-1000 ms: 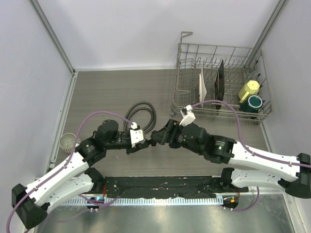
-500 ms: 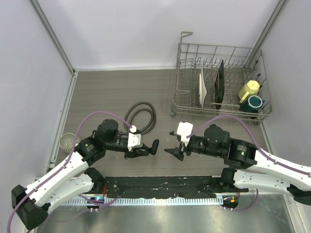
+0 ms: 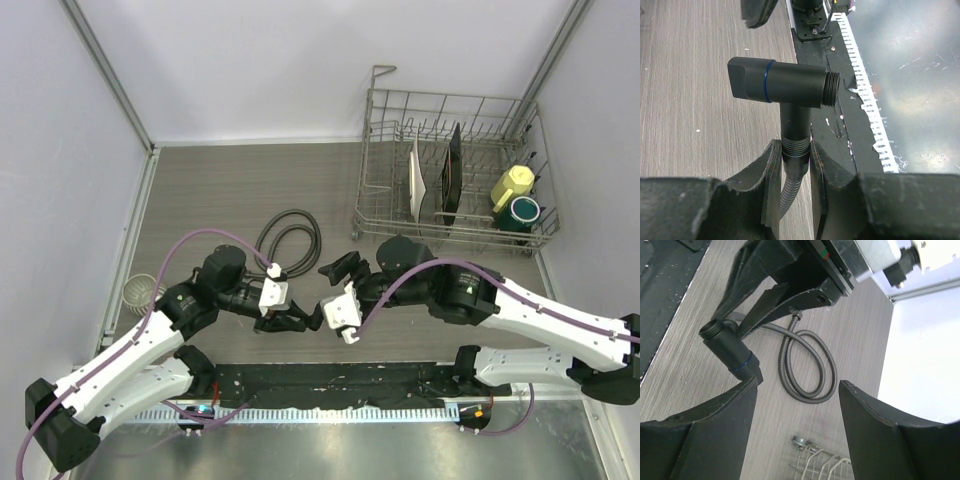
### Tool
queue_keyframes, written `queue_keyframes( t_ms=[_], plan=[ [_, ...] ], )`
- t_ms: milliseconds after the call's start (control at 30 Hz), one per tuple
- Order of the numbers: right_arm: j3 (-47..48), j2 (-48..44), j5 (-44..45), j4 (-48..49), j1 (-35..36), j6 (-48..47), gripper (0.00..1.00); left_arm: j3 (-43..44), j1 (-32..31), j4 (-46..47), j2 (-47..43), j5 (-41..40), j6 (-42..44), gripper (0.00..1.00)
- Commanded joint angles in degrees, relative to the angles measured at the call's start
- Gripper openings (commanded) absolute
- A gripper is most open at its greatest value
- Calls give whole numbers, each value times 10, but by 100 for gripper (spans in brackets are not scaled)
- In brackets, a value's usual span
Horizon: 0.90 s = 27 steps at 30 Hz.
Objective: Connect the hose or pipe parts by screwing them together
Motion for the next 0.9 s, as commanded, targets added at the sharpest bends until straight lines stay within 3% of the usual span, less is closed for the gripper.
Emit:
queue_keyframes(
  t_ms=[0, 200, 733, 867],
  plan=[
    [54, 13, -46, -91, 9, -69, 72, 27, 6, 10, -6, 33, 13, 0],
    [49, 10, -36, -105, 22, -83, 72, 24, 10, 16, -11, 33, 13, 0],
    [15, 55, -22, -35, 58, -92, 69, 21, 15, 33, -4, 42, 5, 0],
    [11, 76, -27, -25, 58, -76, 64, 19, 15, 43, -6, 38, 1, 0]
  ],
)
